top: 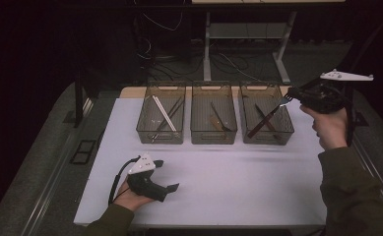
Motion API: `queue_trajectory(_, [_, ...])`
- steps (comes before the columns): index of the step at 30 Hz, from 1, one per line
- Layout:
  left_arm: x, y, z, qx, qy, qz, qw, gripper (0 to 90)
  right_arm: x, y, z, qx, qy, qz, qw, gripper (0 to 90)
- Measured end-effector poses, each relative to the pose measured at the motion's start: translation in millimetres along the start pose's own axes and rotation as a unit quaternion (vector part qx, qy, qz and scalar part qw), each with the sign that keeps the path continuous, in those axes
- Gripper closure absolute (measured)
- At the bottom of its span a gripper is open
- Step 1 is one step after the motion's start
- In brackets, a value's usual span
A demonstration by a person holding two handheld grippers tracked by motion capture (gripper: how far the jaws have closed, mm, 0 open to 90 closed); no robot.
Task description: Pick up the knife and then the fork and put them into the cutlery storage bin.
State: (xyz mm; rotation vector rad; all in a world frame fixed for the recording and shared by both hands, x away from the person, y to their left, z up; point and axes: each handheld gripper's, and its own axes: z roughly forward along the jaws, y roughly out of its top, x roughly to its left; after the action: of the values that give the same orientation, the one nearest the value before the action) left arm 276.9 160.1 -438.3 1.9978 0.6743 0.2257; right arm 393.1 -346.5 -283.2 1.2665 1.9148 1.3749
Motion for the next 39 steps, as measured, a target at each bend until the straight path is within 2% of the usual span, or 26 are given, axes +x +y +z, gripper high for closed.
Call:
queue_trajectory(7, [-2.5, 1.2, -0.6, -0.003, 0.003, 0.0, 1.0, 0.0, -19.4, 19.3, 5.2, -0.007, -0.041, -0.002, 0.9991, 87.1])
queue_trajectory(11, [-3.3, 1.5, -0.2, -0.002, 0.001, 0.003, 1.0, 0.0, -27.4, 21.2, 14.4, 0.003, -0.057, -0.003, 0.9984, 87.1])
queue_trajectory(15, [-3.4, 1.9, -0.3, 0.0, 0.001, 0.005, 1.0, 0.0, -32.5, 17.3, 26.1, 0.014, -0.062, 0.004, 0.998, 87.1])
queue_trajectory(26, [-4.6, 2.4, -0.4, -0.003, -0.001, 0.006, 1.0, 0.0, -33.2, 2.7, 62.7, 0.073, -0.049, 0.003, 0.9961, 87.1])
queue_trajectory(37, [-4.1, 2.9, 1.2, -0.004, -0.002, 0.008, 1.0, 0.0, -40.1, -14.5, 81.4, 0.122, -0.009, 0.02, 0.9923, 87.1])
queue_trajectory(39, [-4.1, 2.9, 1.2, -0.004, -0.002, 0.008, 1.0, 0.0, -42.5, -17.2, 84.1, 0.129, -0.008, 0.022, 0.9914, 87.0])
